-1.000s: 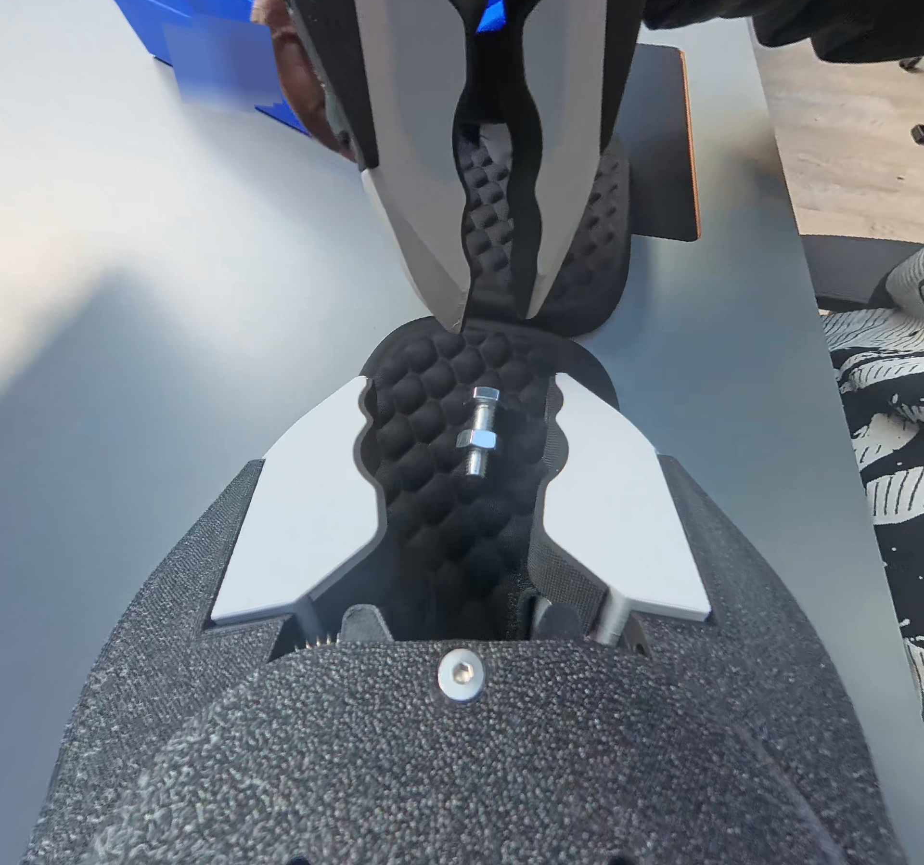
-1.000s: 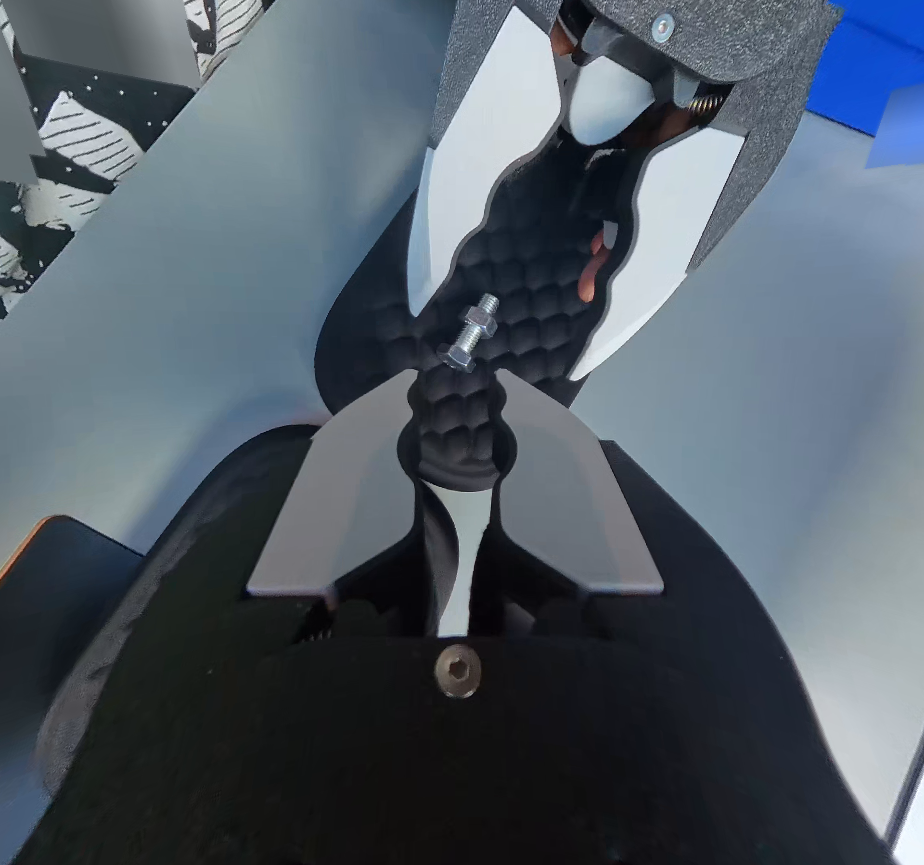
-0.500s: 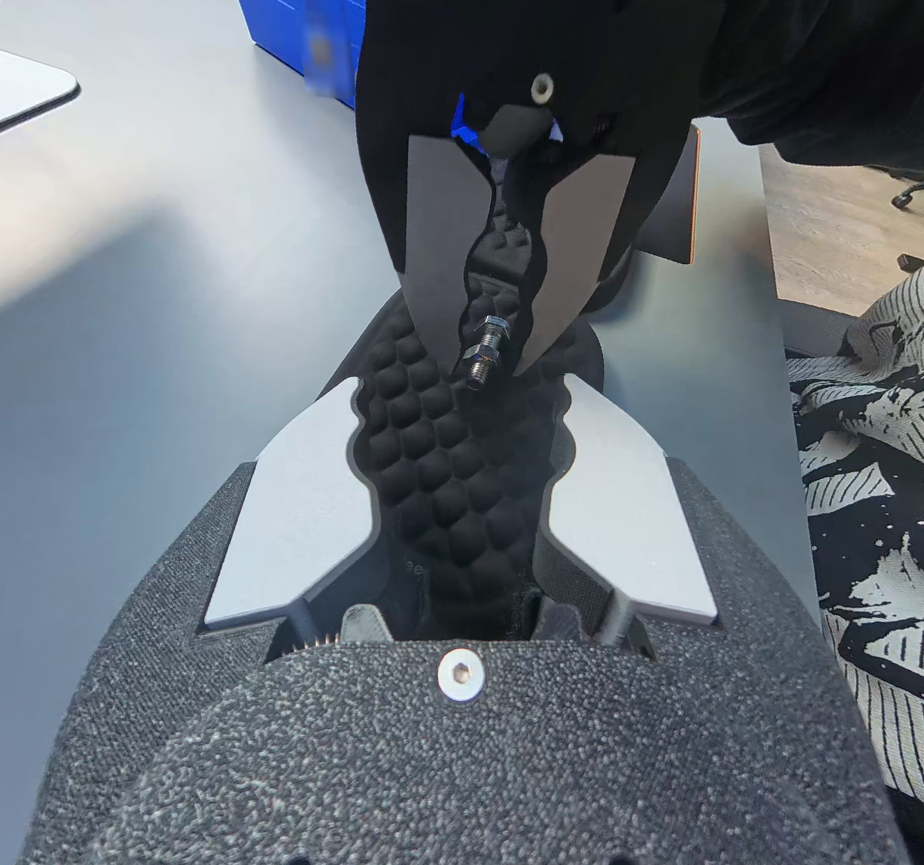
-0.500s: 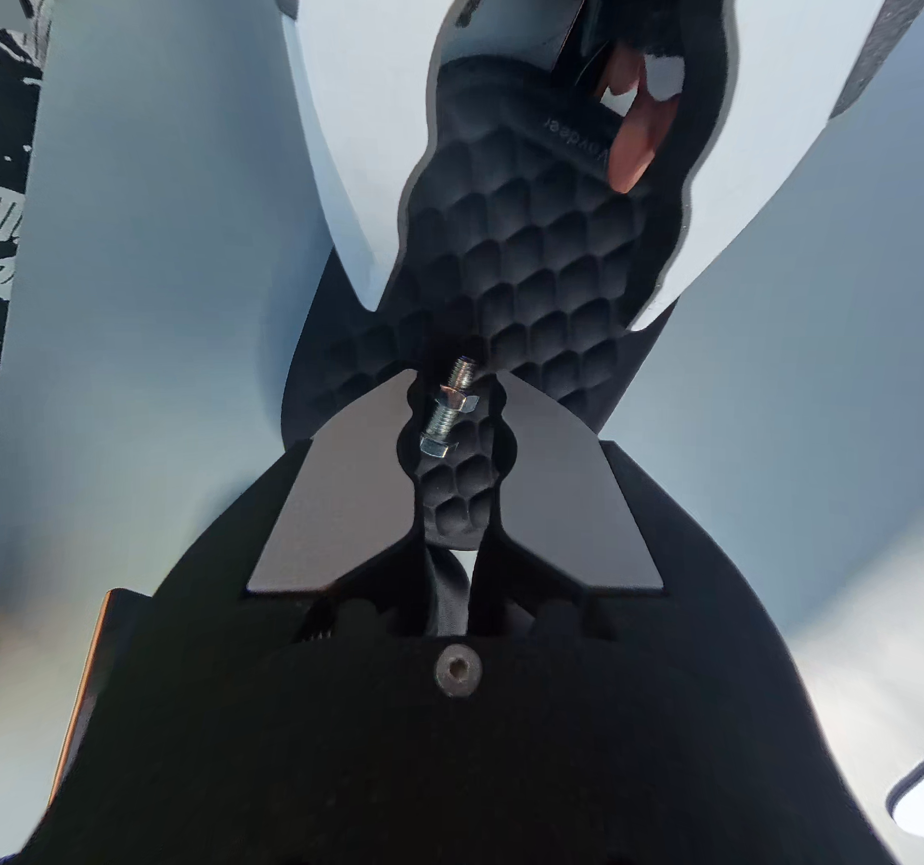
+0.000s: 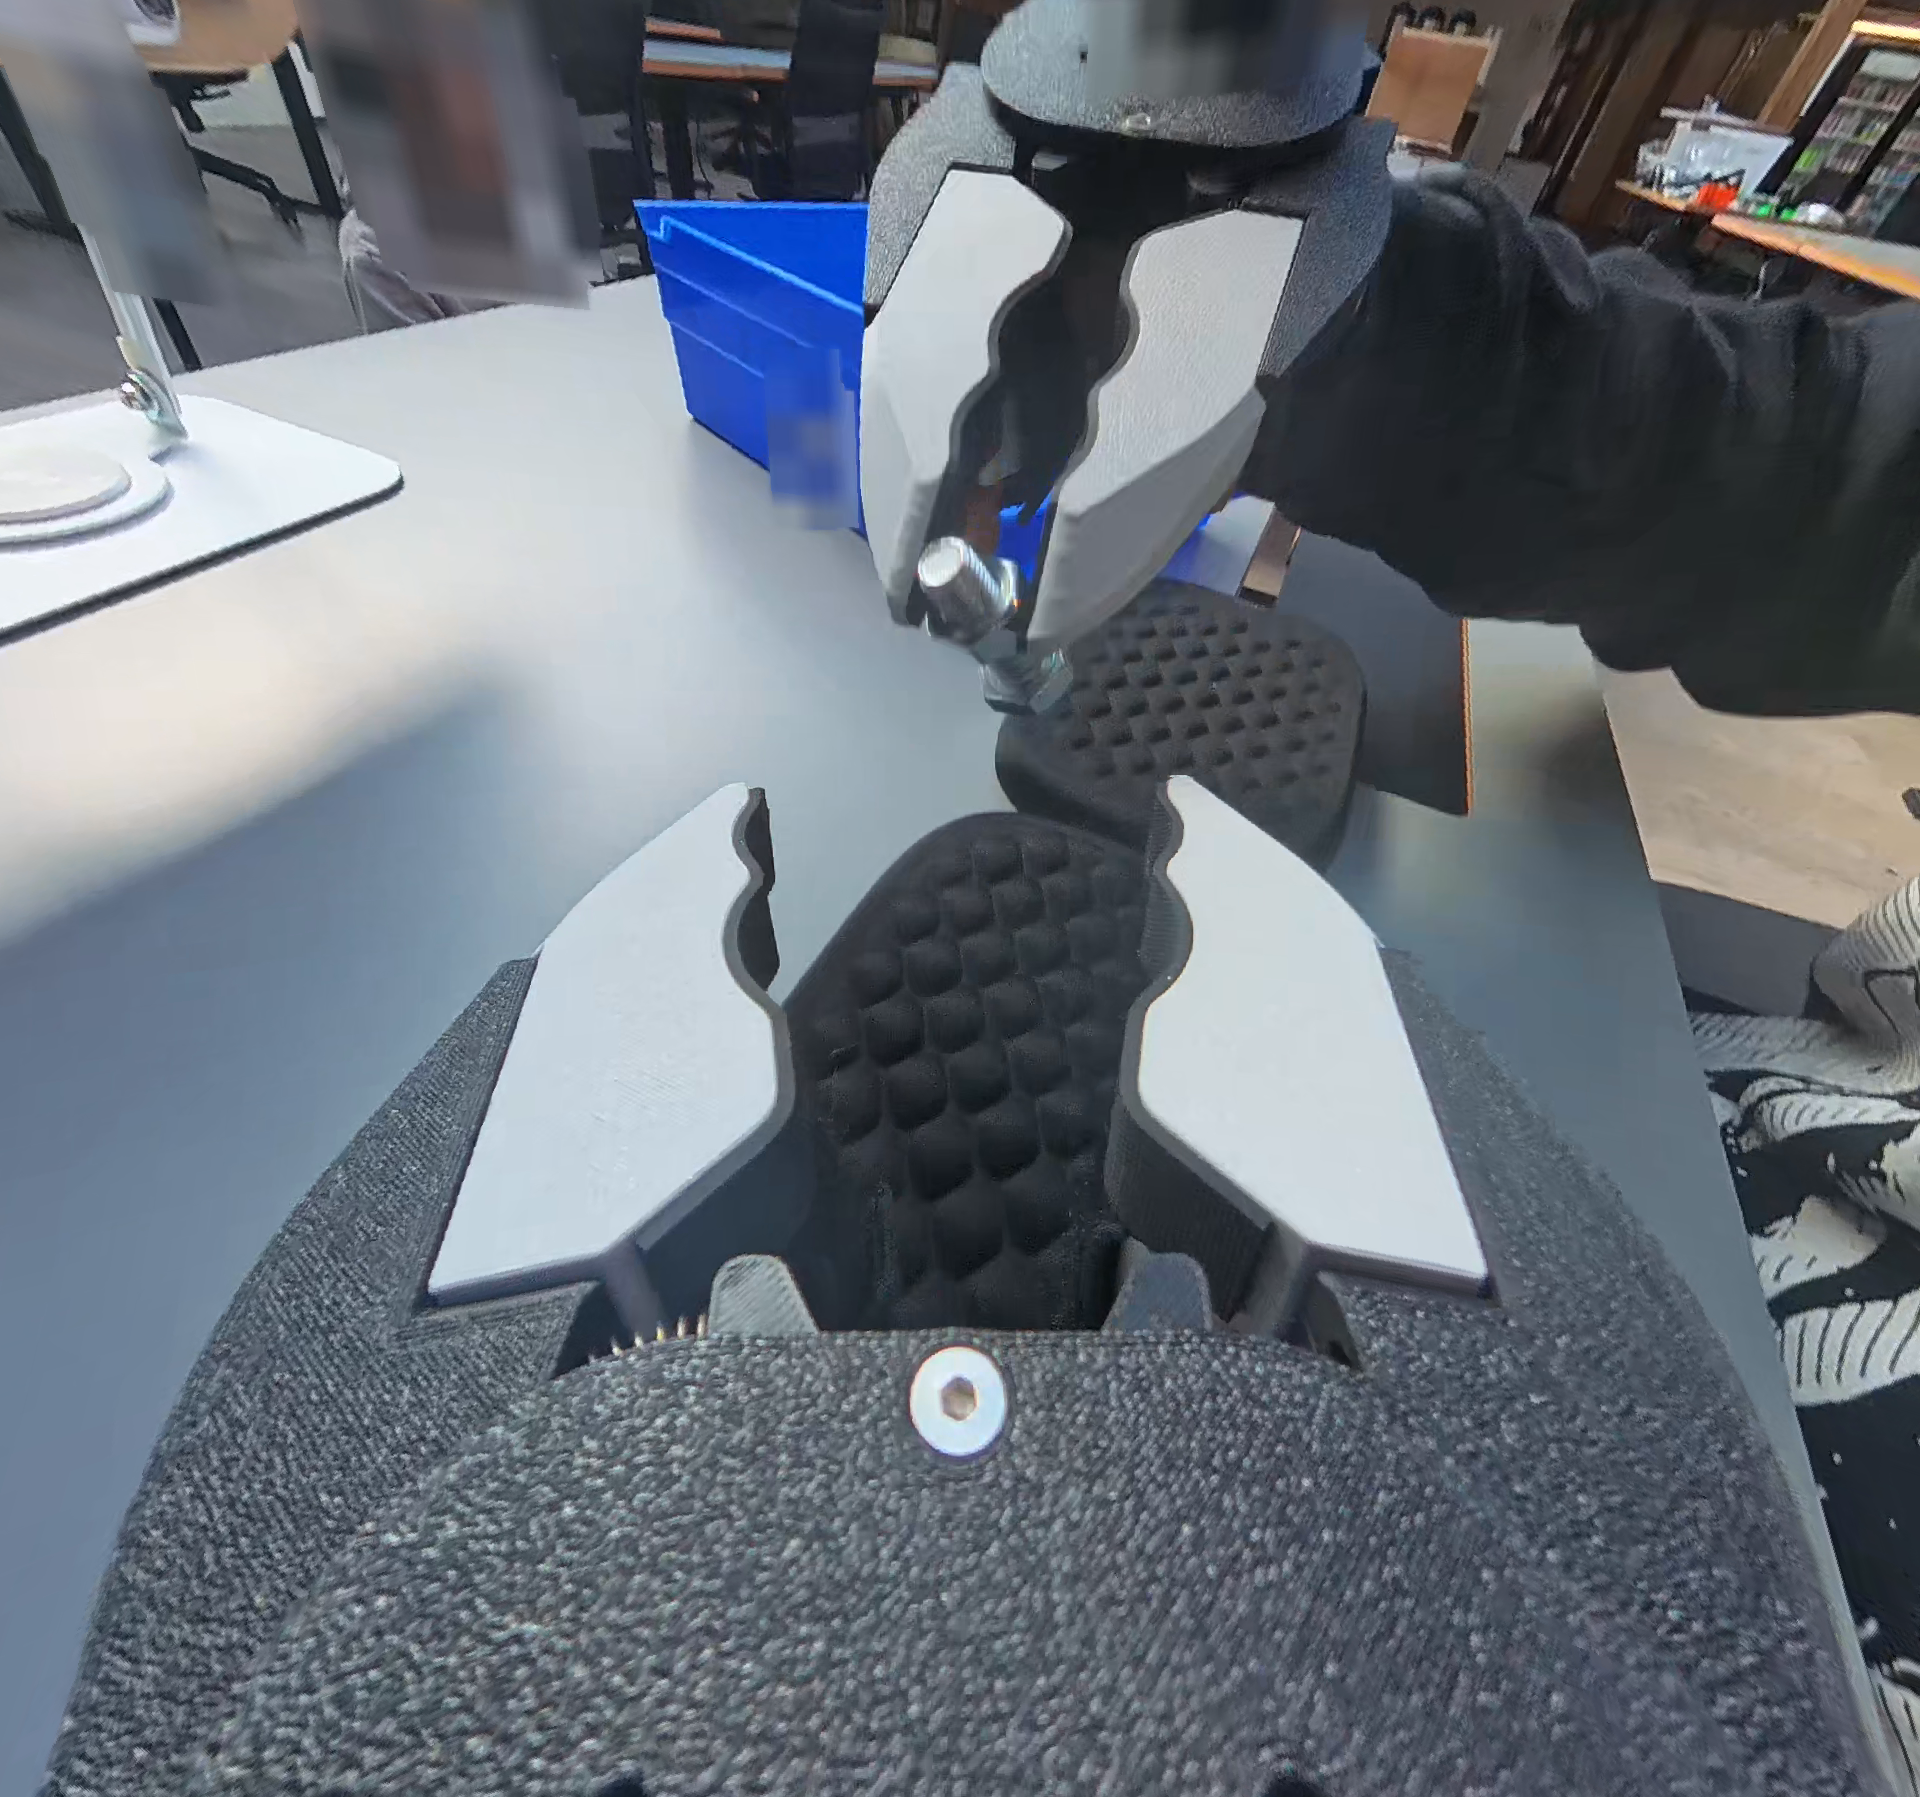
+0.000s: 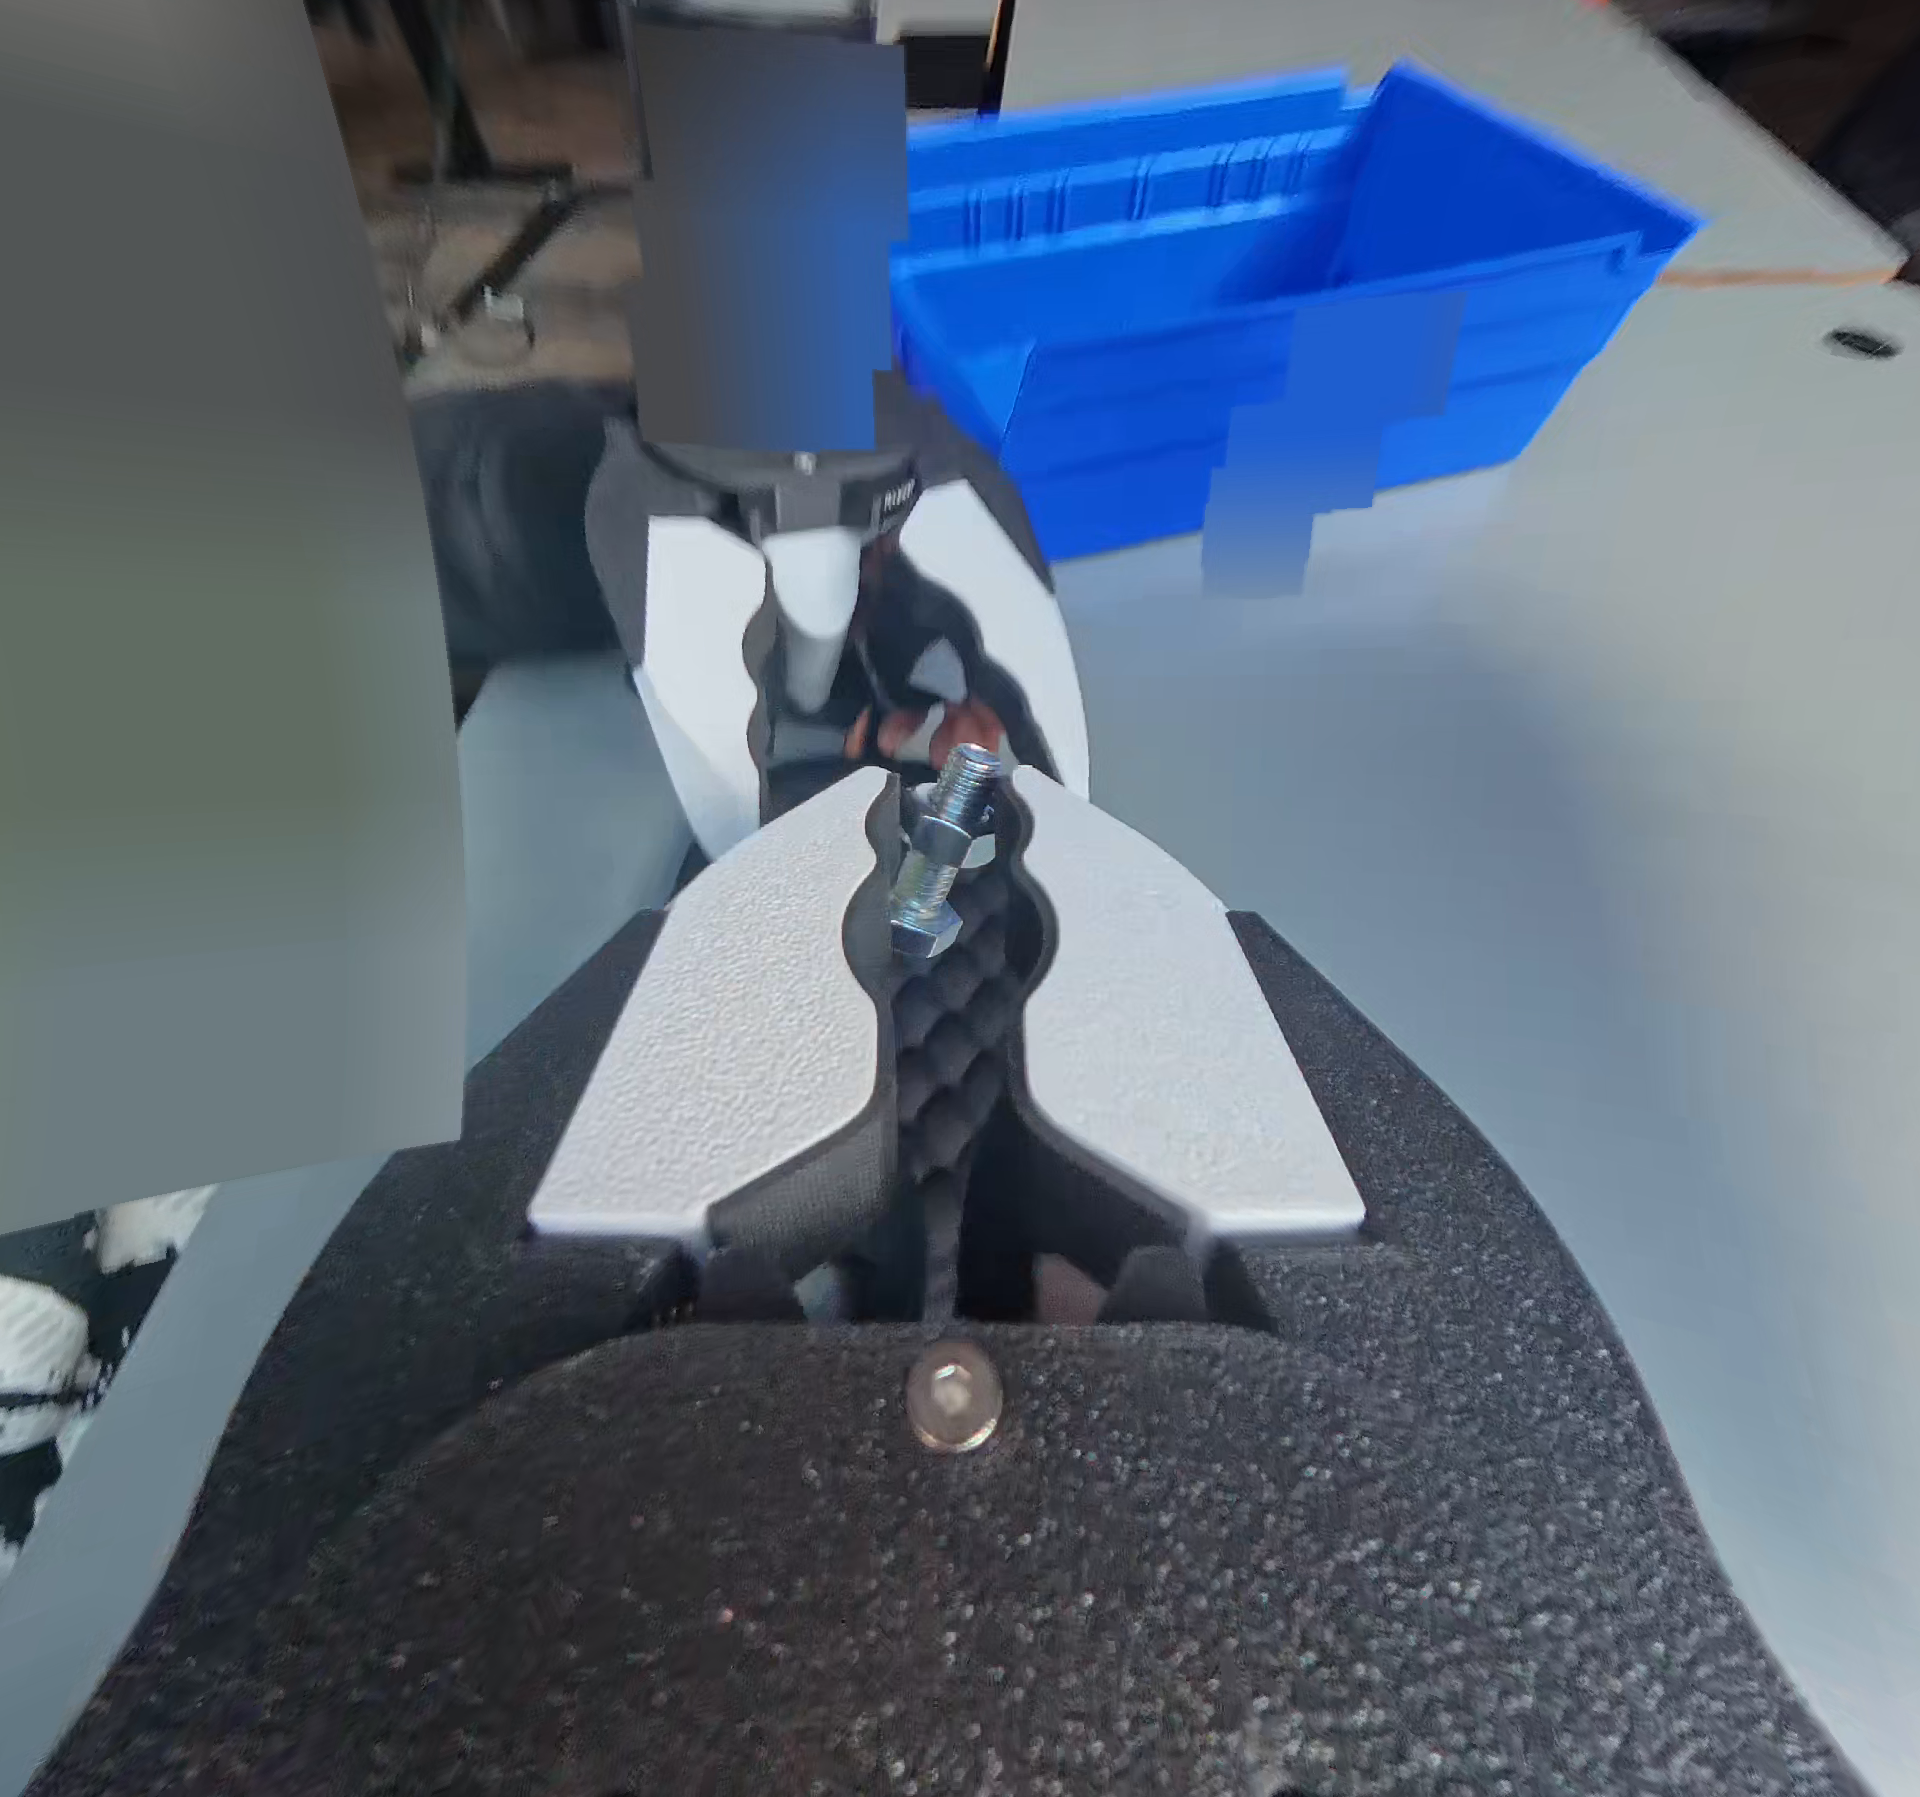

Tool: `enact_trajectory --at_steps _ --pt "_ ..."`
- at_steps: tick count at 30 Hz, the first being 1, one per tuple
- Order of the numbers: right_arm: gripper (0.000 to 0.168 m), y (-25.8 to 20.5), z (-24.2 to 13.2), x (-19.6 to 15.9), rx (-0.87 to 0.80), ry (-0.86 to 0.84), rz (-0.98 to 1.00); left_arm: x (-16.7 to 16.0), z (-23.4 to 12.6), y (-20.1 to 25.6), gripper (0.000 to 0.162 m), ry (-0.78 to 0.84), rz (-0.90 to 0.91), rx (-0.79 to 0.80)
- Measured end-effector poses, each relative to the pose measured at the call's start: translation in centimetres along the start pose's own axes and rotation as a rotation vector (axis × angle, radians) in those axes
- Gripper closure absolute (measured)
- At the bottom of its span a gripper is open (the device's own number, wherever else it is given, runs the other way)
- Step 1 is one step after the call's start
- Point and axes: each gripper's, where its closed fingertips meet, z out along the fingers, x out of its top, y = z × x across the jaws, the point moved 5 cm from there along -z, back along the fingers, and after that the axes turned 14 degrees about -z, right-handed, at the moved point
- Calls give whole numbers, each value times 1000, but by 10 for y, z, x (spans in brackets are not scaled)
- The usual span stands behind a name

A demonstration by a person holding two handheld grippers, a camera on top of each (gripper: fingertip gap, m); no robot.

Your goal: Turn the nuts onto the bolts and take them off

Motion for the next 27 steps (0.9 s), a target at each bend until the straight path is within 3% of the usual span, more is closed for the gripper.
enact_trajectory --at_steps 4,11,17,20,27 --pt "152 12 -26 20 -164 238 34 23 16 4 93 101 -26 -23" --pt "152 8 -43 19 -304 314 -61 47 45 15 101 162 -68 -144" --pt "152 5 -57 13 -351 372 -99 52 57 22 108 117 -205 -292" --pt "152 4 -59 11 -401 375 -94 55 60 19 113 136 -187 -239" --pt "153 8 -55 8 -472 319 -92 56 69 18 119 95 46 -32"
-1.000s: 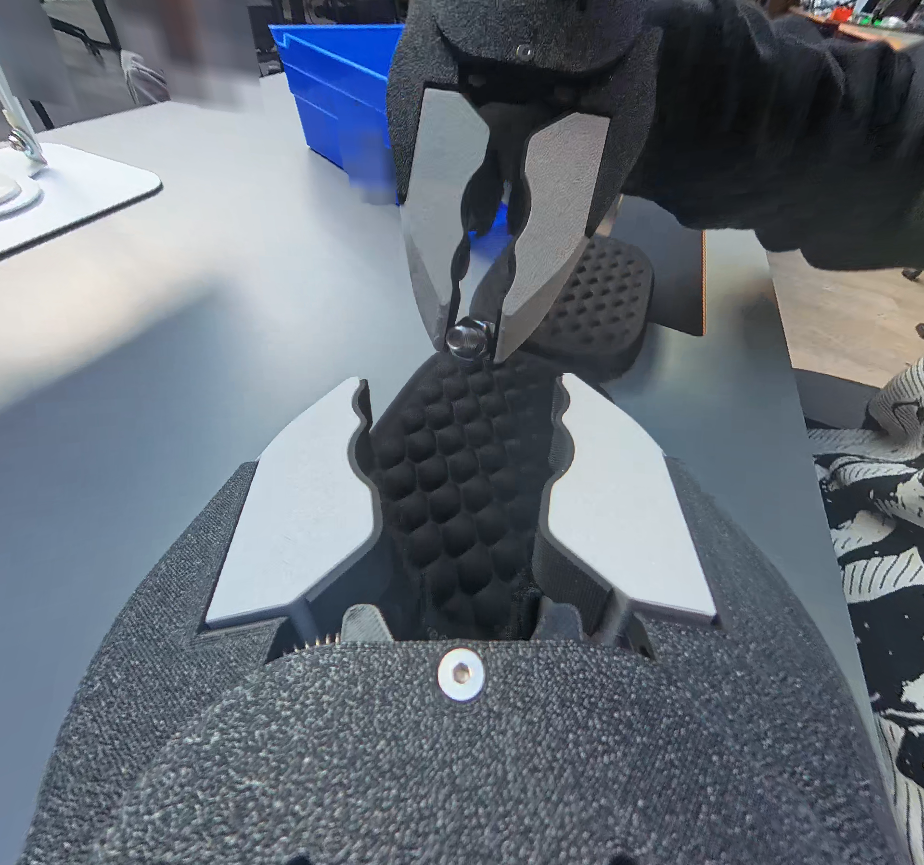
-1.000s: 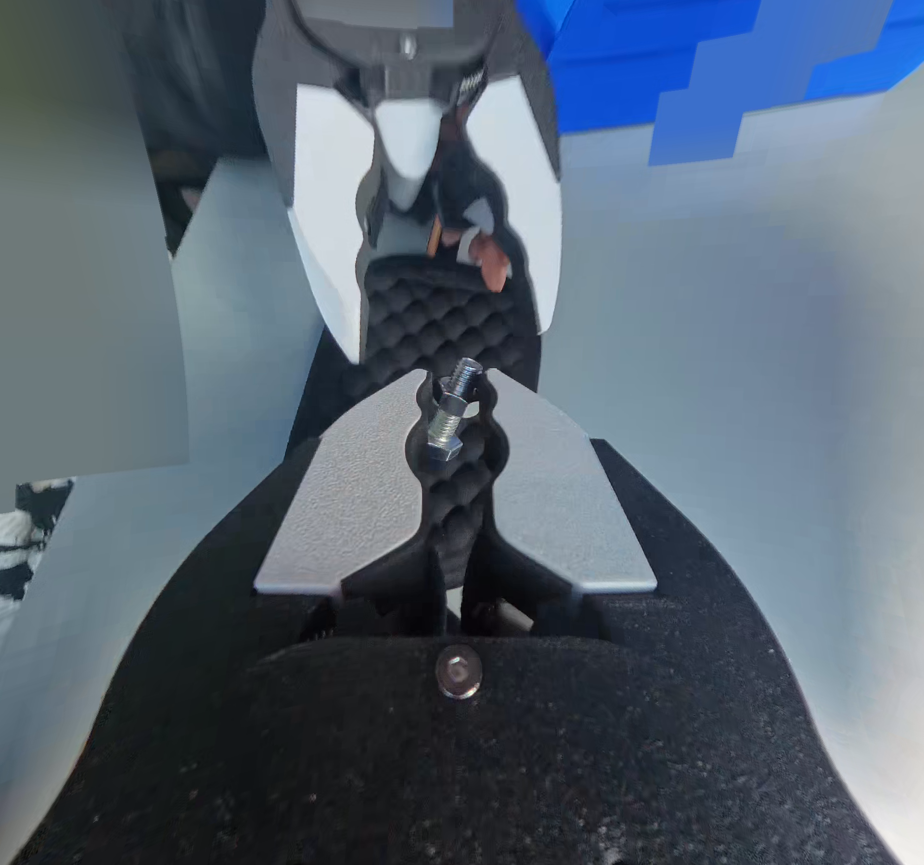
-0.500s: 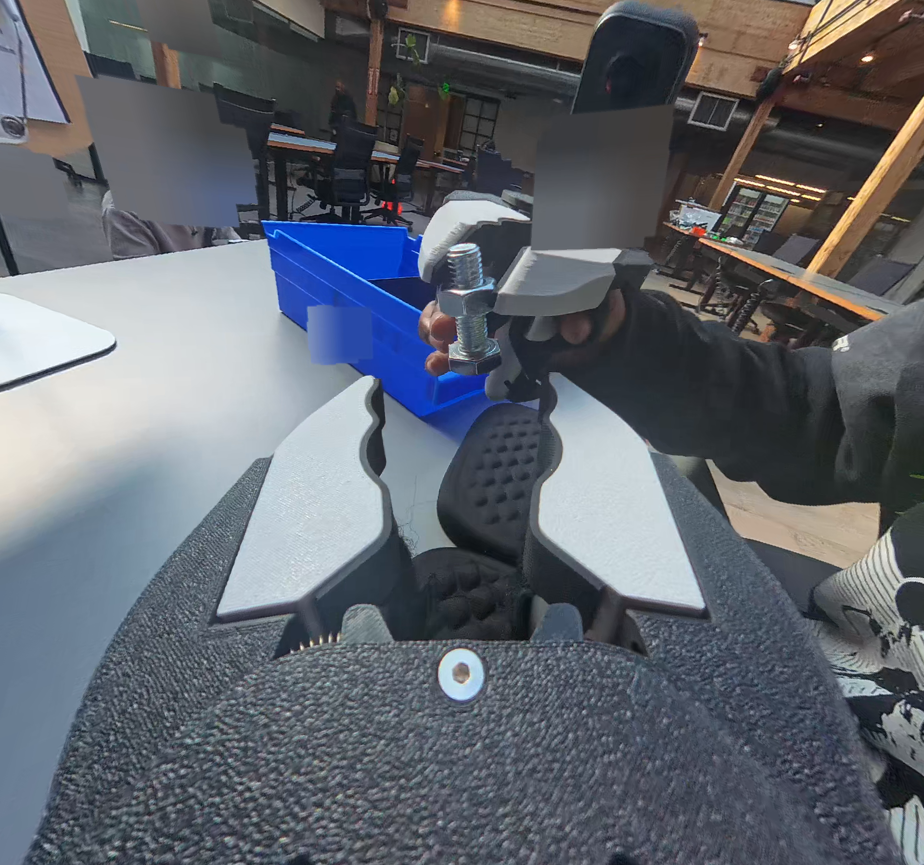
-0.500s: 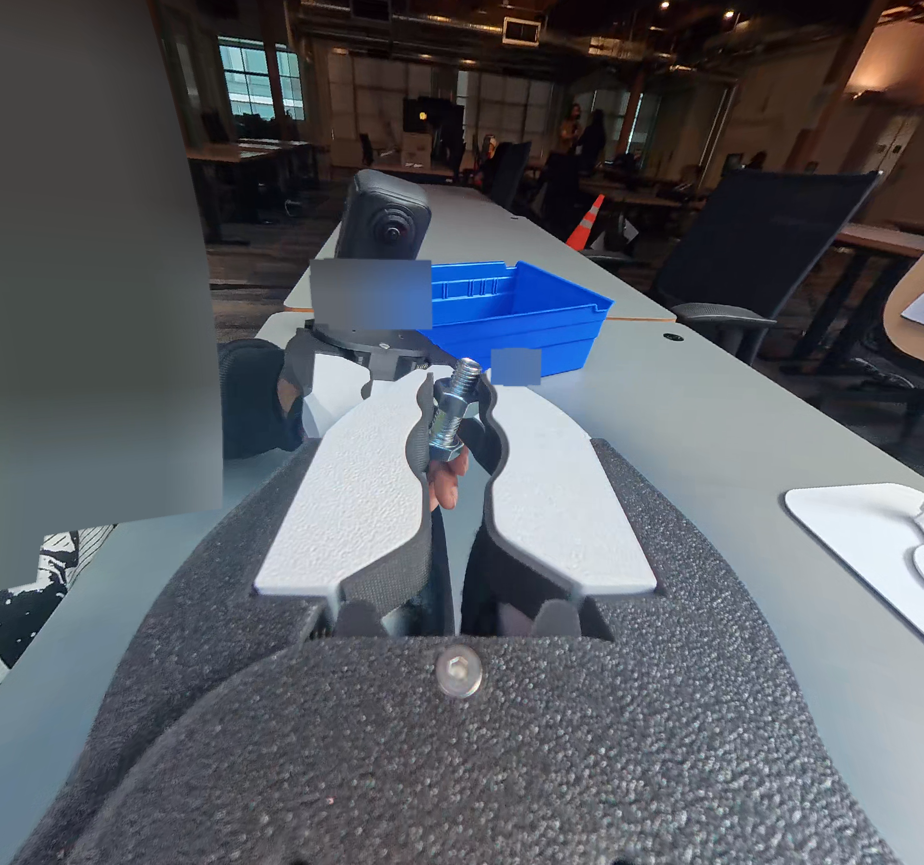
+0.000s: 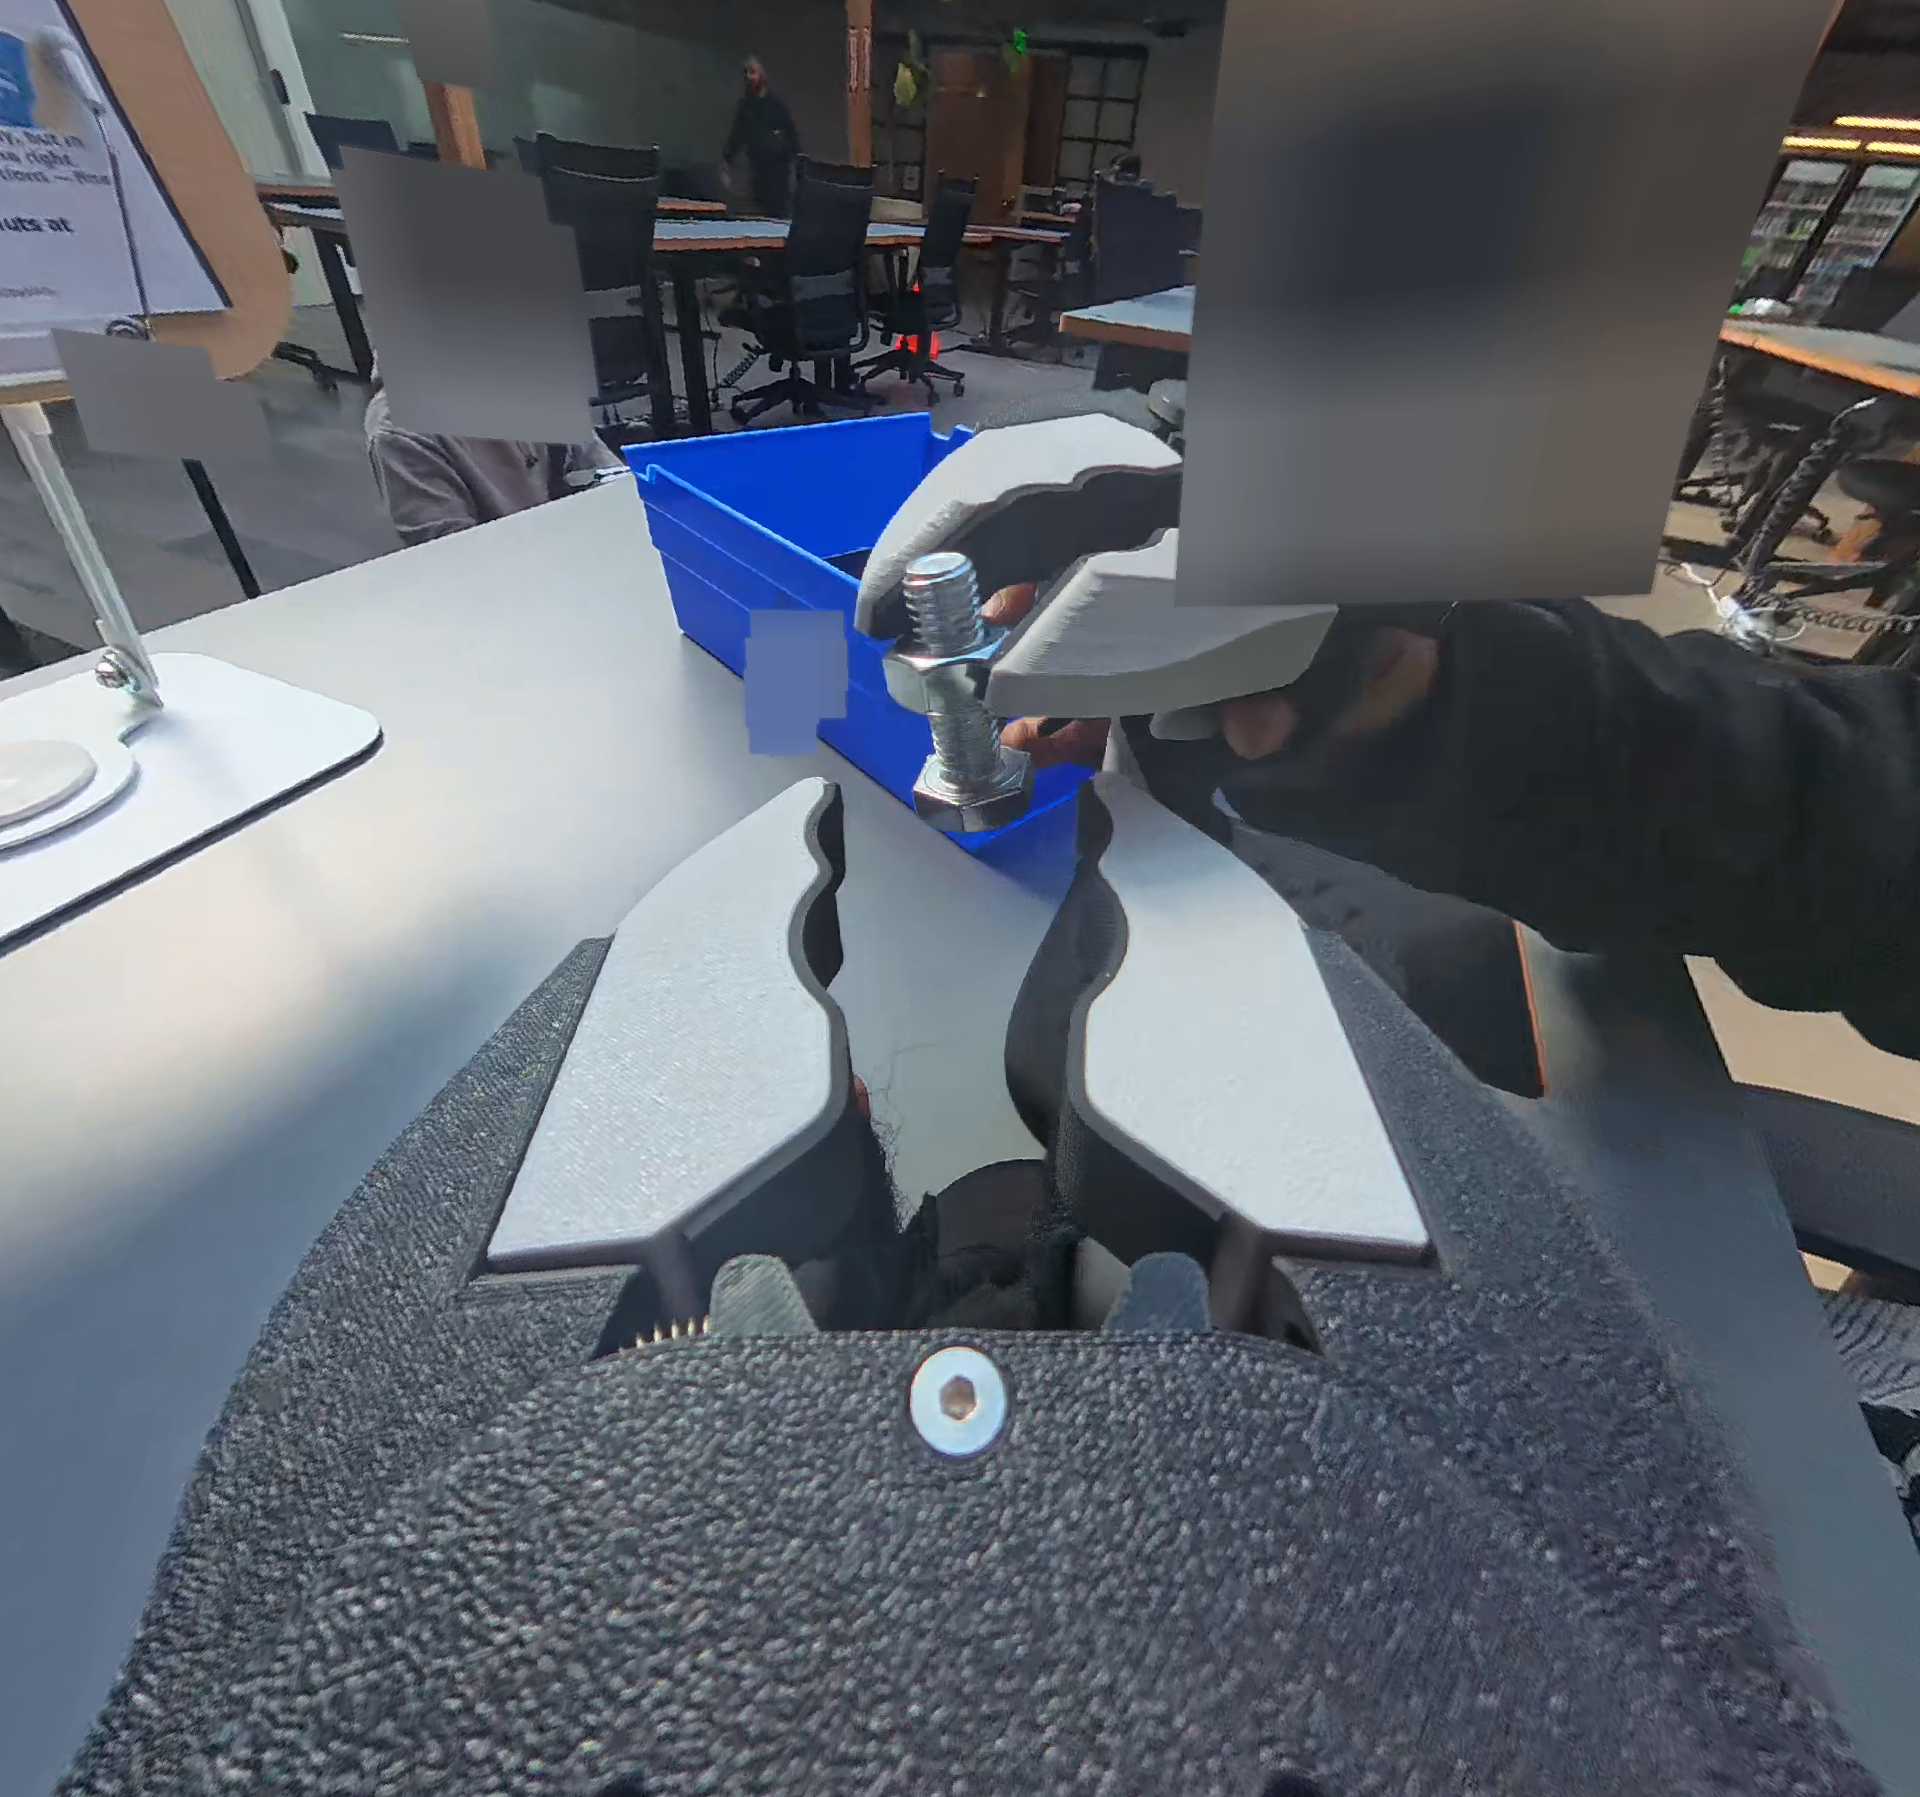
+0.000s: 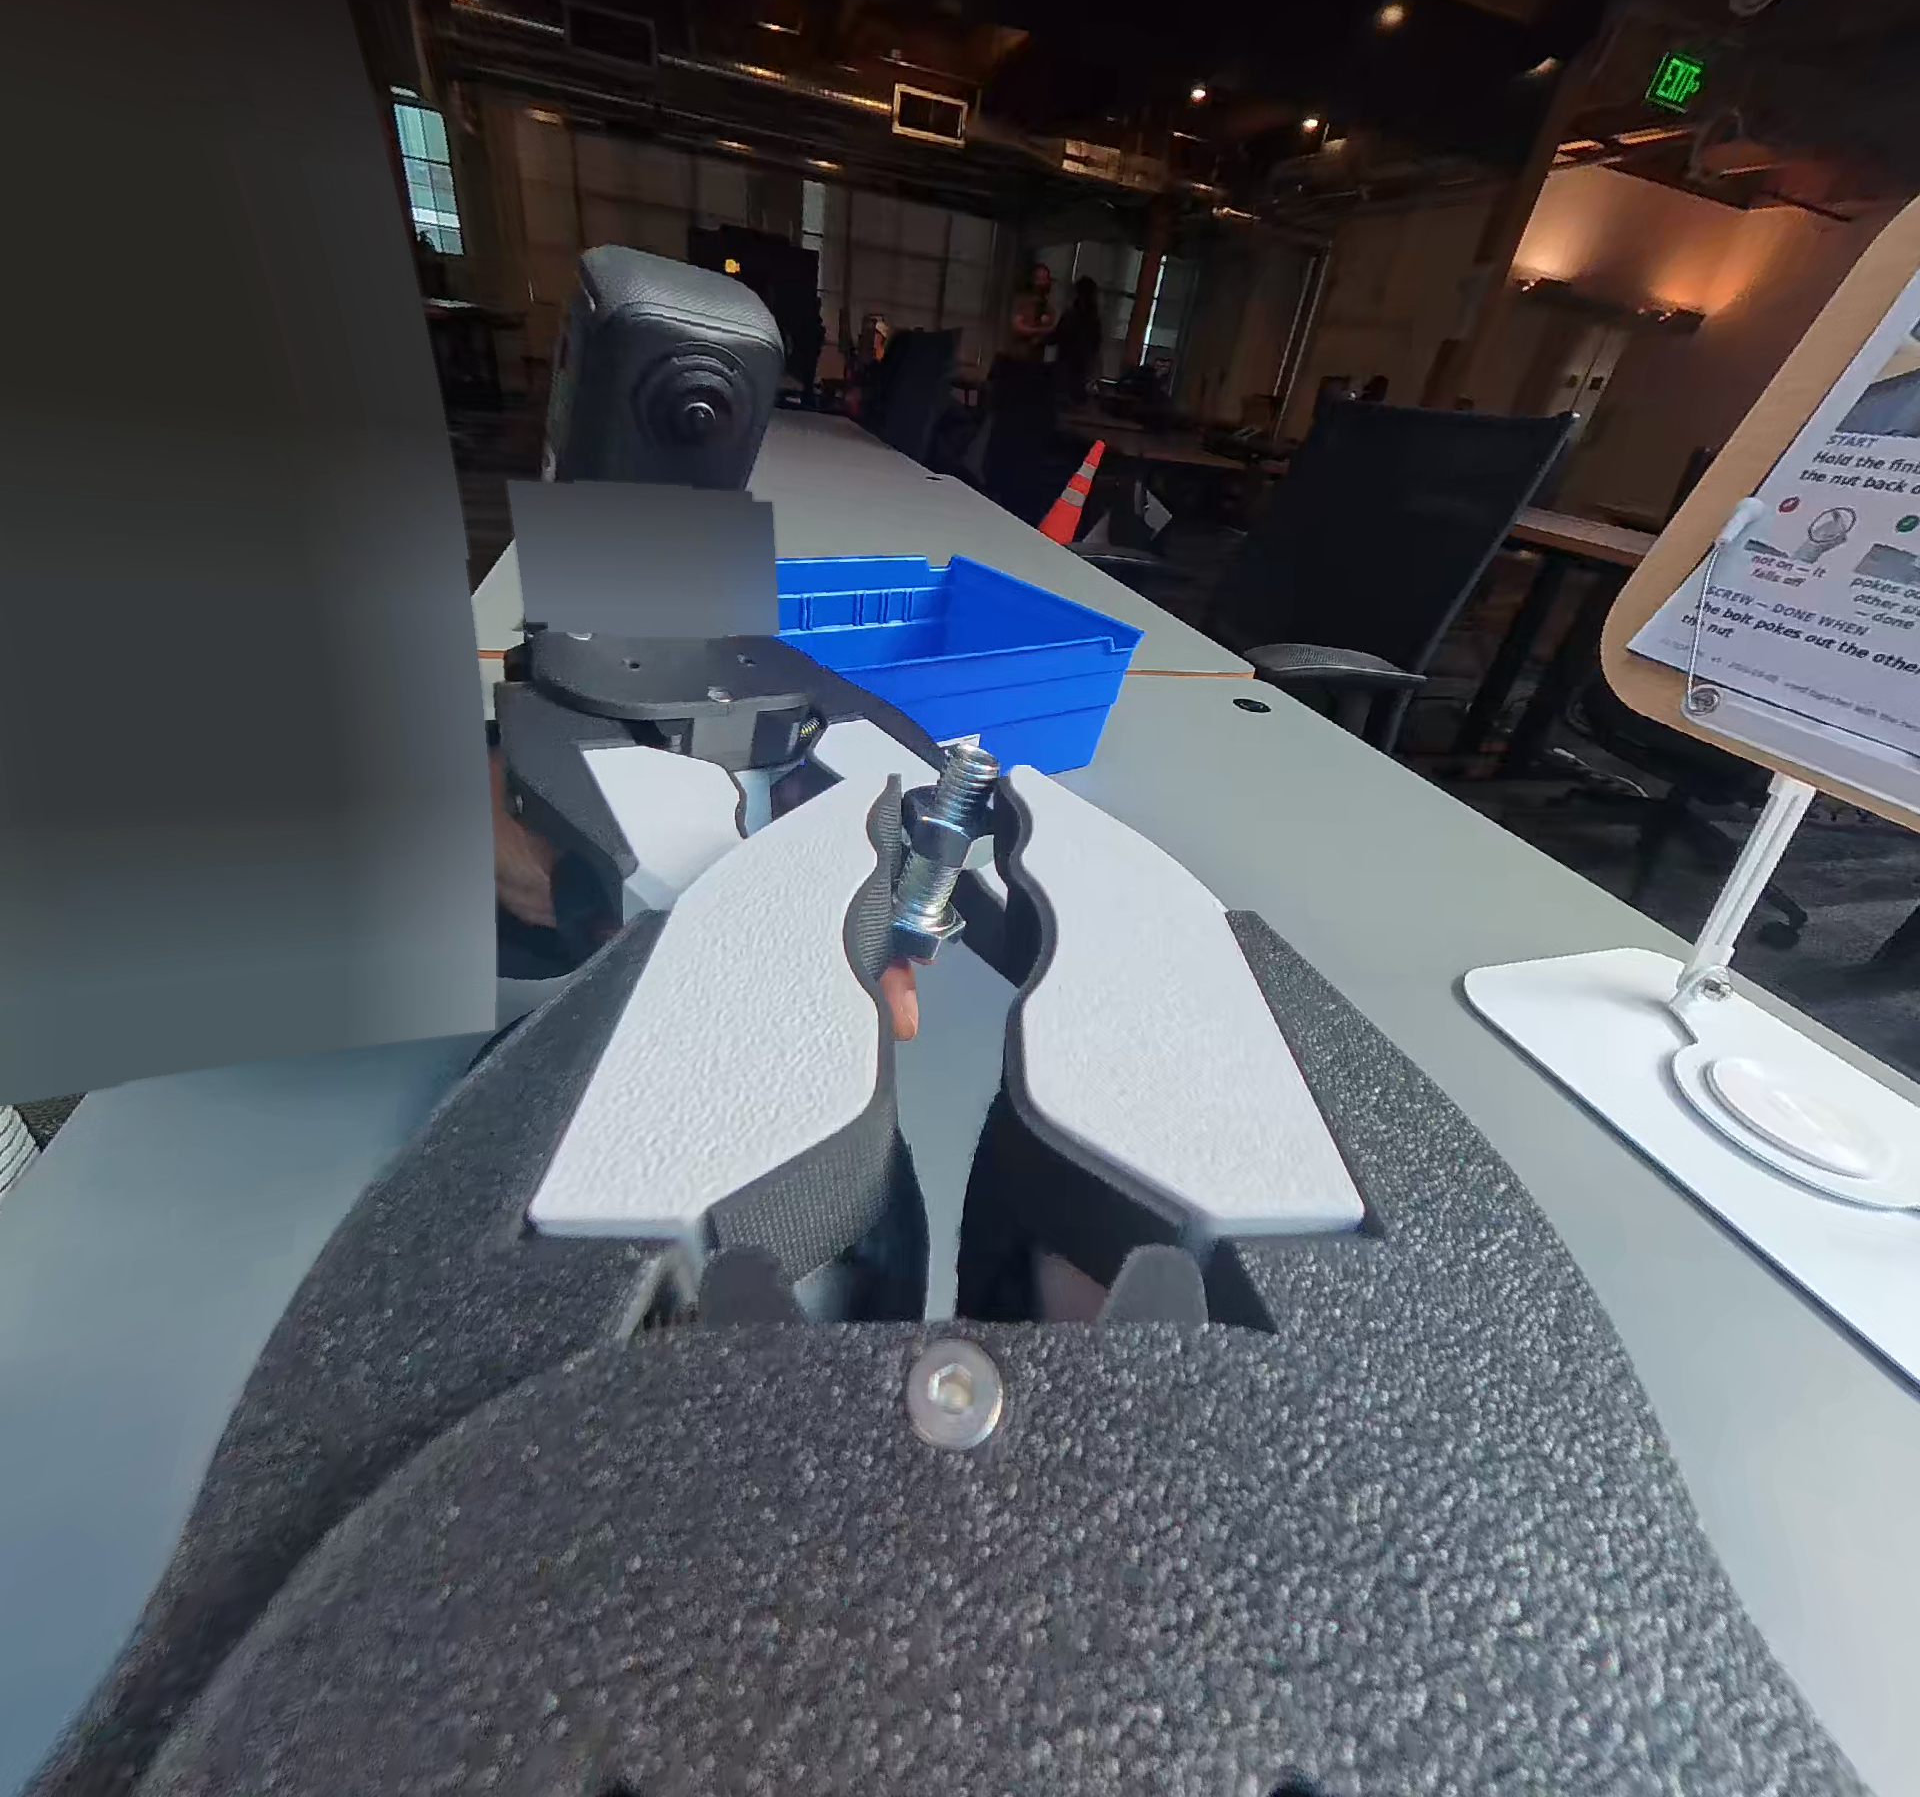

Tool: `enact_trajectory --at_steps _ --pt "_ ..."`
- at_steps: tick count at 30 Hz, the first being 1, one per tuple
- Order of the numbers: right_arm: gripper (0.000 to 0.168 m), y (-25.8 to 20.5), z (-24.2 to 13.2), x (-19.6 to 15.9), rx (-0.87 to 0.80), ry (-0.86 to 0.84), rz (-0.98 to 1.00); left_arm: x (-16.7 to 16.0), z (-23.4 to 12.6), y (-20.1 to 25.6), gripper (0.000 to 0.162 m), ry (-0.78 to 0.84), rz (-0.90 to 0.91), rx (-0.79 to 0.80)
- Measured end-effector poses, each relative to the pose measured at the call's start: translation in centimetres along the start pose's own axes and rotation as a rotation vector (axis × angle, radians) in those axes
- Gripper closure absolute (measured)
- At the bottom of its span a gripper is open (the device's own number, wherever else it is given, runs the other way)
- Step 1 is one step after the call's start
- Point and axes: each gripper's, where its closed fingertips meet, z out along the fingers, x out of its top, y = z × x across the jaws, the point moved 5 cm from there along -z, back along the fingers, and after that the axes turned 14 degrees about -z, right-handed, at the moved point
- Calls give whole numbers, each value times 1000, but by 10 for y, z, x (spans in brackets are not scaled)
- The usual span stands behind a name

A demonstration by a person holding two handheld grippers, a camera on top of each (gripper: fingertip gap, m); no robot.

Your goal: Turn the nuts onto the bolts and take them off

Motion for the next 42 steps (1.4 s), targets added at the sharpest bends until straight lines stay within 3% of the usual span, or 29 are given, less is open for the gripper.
enact_trajectory --at_steps 14,20,33,42 --pt "153 3 -3 2 -43 20 -65 7 13 0 129 -47 11 40" --pt "153 3 -5 0 -26 22 -76 7 14 3 144 -46 8 3" --pt "152 -4 -8 3 36 35 -83 2 12 8 146 -17 71 -55" --pt "104 -13 -21 12 127 -111 4 -19 6 14 146 61 11 -195"
